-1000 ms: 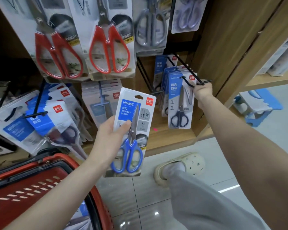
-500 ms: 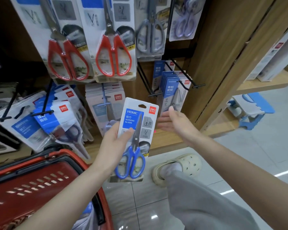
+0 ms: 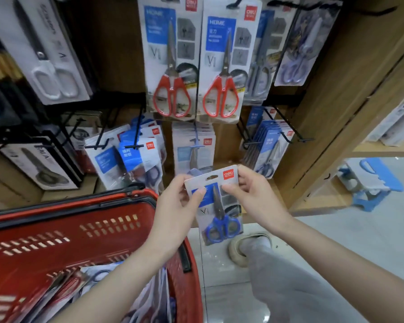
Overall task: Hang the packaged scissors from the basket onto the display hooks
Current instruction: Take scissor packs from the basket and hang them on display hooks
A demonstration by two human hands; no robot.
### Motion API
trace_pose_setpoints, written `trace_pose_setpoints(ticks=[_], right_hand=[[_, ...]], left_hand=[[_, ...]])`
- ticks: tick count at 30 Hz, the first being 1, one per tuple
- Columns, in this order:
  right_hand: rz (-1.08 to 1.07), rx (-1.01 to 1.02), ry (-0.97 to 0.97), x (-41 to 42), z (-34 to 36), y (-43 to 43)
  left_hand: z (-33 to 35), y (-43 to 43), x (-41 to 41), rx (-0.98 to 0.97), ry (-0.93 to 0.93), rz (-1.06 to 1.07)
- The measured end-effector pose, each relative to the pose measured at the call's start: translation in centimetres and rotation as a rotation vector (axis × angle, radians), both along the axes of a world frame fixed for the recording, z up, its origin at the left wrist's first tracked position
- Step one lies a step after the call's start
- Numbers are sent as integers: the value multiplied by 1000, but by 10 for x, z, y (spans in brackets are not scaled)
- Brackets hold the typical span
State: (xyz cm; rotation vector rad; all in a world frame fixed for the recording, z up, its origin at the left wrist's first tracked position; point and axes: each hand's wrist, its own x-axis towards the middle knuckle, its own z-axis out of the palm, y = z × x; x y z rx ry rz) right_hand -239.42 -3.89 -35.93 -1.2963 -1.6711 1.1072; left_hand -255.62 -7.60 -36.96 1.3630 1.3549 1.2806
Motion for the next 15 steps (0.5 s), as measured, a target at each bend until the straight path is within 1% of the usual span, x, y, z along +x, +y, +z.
trace_pose_setpoints(ticks=[2, 5, 10, 12, 15], right_hand=[[18, 33, -39, -11, 7, -3], [35, 64, -13, -29, 22, -7], [38, 71, 33, -59, 43, -8], [77, 58, 36, -72, 47, -11], [189, -24, 82, -96, 47, -21]], left_hand=[[11, -5, -11, 65, 13, 22], [23, -12, -29, 109, -19, 64], [38, -22, -59, 44, -157, 157], [43, -28, -71, 29, -212, 179], [46, -40, -92, 58, -190, 174]])
